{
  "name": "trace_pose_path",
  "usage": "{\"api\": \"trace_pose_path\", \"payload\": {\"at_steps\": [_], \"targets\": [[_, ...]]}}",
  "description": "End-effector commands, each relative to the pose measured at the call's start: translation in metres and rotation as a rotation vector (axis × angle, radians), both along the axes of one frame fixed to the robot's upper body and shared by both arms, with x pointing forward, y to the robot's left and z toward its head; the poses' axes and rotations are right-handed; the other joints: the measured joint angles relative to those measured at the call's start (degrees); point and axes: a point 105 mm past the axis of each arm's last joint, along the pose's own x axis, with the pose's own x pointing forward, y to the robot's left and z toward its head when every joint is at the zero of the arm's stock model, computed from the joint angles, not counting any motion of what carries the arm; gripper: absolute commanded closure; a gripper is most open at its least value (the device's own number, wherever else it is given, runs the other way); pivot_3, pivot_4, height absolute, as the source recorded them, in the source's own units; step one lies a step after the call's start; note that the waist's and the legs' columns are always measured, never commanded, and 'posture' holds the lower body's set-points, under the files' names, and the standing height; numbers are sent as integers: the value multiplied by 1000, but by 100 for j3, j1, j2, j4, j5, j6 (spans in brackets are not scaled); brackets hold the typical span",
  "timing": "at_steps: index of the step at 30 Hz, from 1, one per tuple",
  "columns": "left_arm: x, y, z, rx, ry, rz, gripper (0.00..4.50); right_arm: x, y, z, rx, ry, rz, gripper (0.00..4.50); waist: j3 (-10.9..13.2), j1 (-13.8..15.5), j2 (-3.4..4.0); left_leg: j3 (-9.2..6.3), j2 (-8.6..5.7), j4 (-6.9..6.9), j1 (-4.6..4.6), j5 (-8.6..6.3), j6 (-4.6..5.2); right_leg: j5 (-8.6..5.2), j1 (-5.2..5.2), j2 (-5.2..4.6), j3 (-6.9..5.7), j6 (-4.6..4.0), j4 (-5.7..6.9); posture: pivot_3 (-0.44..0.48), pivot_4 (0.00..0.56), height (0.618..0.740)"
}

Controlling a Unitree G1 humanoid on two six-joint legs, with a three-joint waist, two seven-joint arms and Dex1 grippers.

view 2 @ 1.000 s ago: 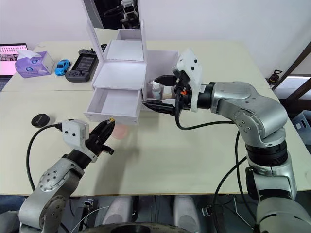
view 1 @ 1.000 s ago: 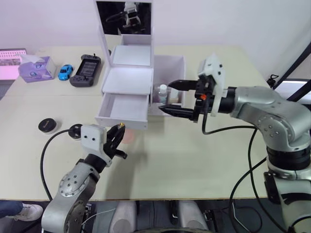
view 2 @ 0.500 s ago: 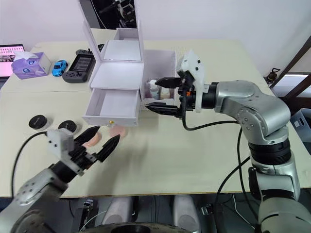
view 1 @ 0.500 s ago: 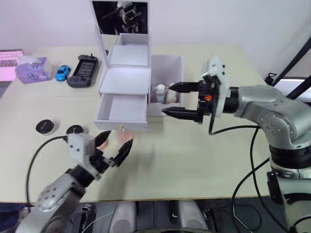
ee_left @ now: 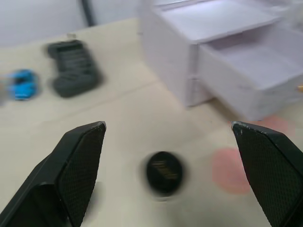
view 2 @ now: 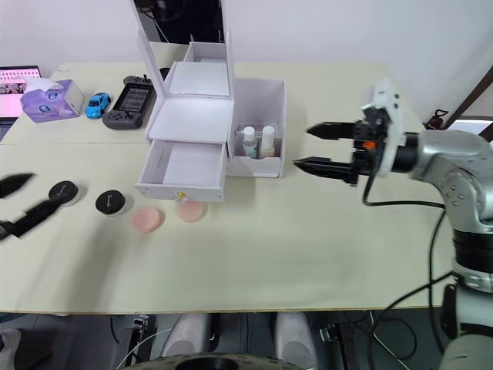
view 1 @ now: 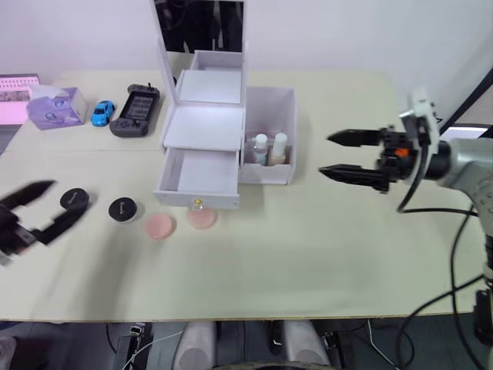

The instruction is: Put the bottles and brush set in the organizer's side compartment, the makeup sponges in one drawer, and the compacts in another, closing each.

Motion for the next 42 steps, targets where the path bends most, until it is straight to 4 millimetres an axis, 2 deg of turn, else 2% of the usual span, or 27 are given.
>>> {"api": "trace_pose_path", "payload": {"at_steps": [1,4,8,12,15,18,21,23,28,30,33,35,42], "targets": [[1,25,2,48,-5,29,20,0,-22,5,-14,-59,-60,0,0,-28,-1,3,1,-5,-3,-1,1,0,-1,1,2,1,1,0,150,740],[1,44,-2,66,15,61,20,0,-54,-12,-18,-28,-166,0,-2,-82,-7,7,4,-36,2,0,2,-1,-15,5,1,6,5,0,150,740],[0,60,-9,87,34,91,20,-3,-76,-27,-34,-3,-240,0,-2,-123,-6,9,8,-78,34,1,4,-7,-10,8,2,17,9,0,150,740],[1,59,-11,93,35,75,20,-4,-77,-28,-26,-7,-242,0,-1,-172,-5,10,13,-77,42,2,4,-8,-11,12,6,17,20,0,150,740],[2,50,-10,85,31,45,20,-2,-70,-23,-22,-21,-216,0,-2,-159,-6,12,13,-72,45,2,3,-7,-9,11,9,17,24,0,150,740],[0,28,-13,100,58,-43,20,-1,-57,-21,-42,-27,-172,0,-2,-151,-5,12,13,-70,45,2,2,-7,-9,10,10,16,27,0,150,740],[-11,2,-16,56,112,-136,20,-5,-40,-22,-88,-12,-85,0,-3,-153,-7,14,13,-74,45,3,2,-7,-9,10,14,17,24,0,150,740],[-21,-23,-19,32,145,-213,20,-6,-22,-15,-86,-31,-24,0,-2,-164,-6,15,13,-75,44,3,2,-8,-9,10,15,19,23,0,150,740],[-45,-75,-42,-16,210,-306,20,-11,24,0,-114,-98,105,0,-3,-144,-9,26,13,-69,49,3,2,-7,-10,11,28,19,29,0,150,740],[-53,-86,-51,-34,213,-292,20,-12,35,5,-137,-112,138,0,-4,-136,-5,25,13,-66,51,3,2,-7,-9,13,28,18,30,0,150,740],[-55,-89,-61,-44,220,-225,20,-11,39,10,-147,-110,157,0,-7,-94,-28,33,11,-57,51,3,2,-7,-7,13,39,18,32,0,150,740],[-54,-100,-71,-73,242,-206,20,-11,43,13,-144,-98,180,0,-7,-81,-25,28,11,-46,51,3,2,-7,-3,14,37,18,37,0,150,740],[-46,-150,-91,-186,293,-202,20,-20,69,22,-114,-73,247,0,-7,-126,-27,33,7,10,37,1,3,-6,9,15,55,17,42,0,150,740]]}}
